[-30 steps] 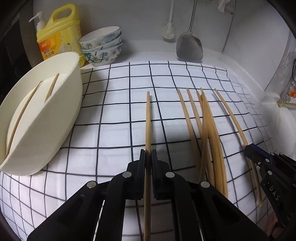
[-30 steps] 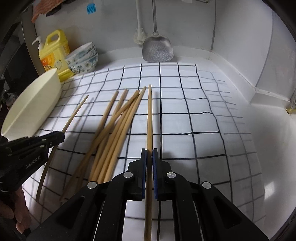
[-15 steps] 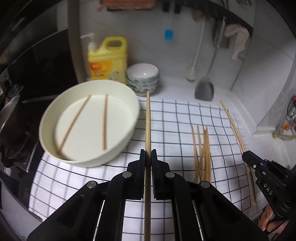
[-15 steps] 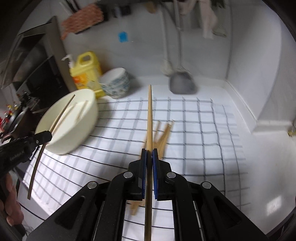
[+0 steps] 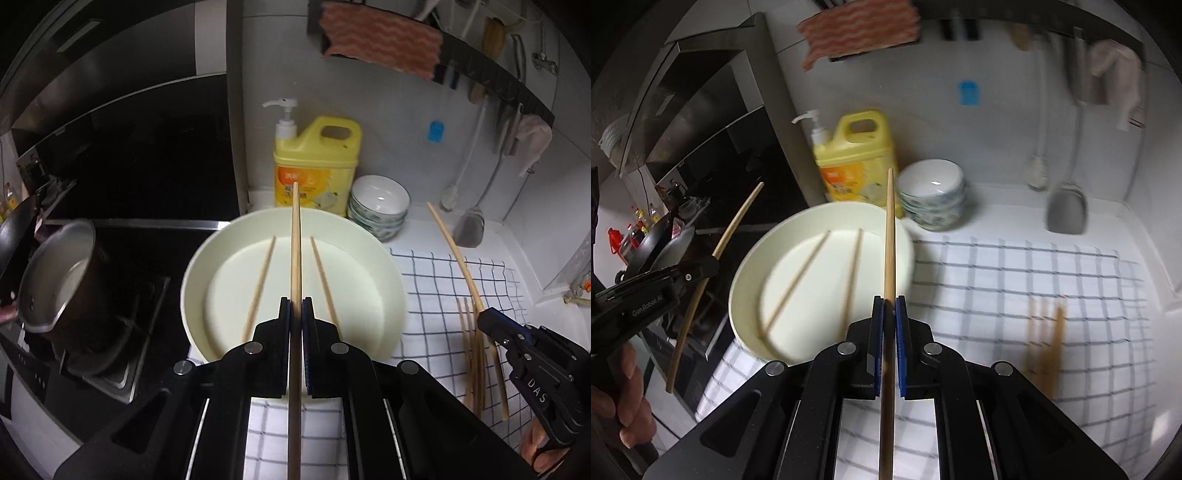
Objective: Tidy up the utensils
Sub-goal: 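Carry the chopstick into the white basin and release it beside the others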
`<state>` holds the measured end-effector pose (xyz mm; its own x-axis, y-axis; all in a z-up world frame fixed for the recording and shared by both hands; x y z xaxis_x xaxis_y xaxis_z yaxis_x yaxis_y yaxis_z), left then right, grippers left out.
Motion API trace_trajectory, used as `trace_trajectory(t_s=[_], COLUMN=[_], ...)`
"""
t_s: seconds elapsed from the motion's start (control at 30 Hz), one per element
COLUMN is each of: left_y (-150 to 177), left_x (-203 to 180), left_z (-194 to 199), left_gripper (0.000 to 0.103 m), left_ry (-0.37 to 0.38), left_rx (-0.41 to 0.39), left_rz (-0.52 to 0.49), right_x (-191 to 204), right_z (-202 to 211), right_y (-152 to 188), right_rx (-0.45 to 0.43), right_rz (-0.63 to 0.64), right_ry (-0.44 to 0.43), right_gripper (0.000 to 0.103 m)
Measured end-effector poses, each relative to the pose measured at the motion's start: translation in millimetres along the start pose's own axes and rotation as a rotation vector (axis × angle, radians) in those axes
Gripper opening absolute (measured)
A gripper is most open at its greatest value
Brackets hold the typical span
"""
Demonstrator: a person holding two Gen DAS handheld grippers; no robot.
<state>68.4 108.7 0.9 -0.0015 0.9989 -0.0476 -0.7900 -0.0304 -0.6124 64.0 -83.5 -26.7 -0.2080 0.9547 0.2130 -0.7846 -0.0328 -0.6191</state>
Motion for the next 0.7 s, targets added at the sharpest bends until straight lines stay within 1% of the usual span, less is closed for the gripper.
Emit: trace_trajectory(t_s=[0.1,0.27,0.4,0.53,0.7], left_y=[-14.9,-29.5,-30.4,-28.9,-27.6], left_x=[18.3,41.9,47.1,49.4,43.5], left_z=[-18.9,-62.1,-93.1,-116.2,-138.4], left_gripper=[0.007,0.007,0.007,0.007,0.007], left_ry=[0.019,0.056,0.082,0.108,0.084], left_rx=[0.004,0.057,0.106,0.141,0.157], left_rz=[-0.026,-0.051,-0.066,-0.061,-0.081], right_x=[25.0,51.6,57.3,56.9,53.8], right_z=[-25.9,-73.9,-107.2,-138.7,-159.1], right_y=[-13.6,-26.8,-29.4,-26.2,-21.6], right_rx=[-0.001,0.039,0.088,0.152,0.196], right_rz=[-0.023,-0.057,-0.07,-0.077,-0.082], right_ry=[-0.007,-0.026,-0.007,-0.004,-0.005], right_gripper=[0.006,0.006,0.006,0.006,0.006])
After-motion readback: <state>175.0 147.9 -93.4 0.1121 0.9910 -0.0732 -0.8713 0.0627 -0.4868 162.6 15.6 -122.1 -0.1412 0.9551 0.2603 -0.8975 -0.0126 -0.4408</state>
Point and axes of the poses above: each gripper's, at about its wrist camera, not at the fingertips, and z roughly against the way its jaws point, x to its left, y to its underside, the point moved 1 cm from there along -z, roughly the way its jaws point, and after that the axes turned 5 degrees about x, right-handed, at the moved point
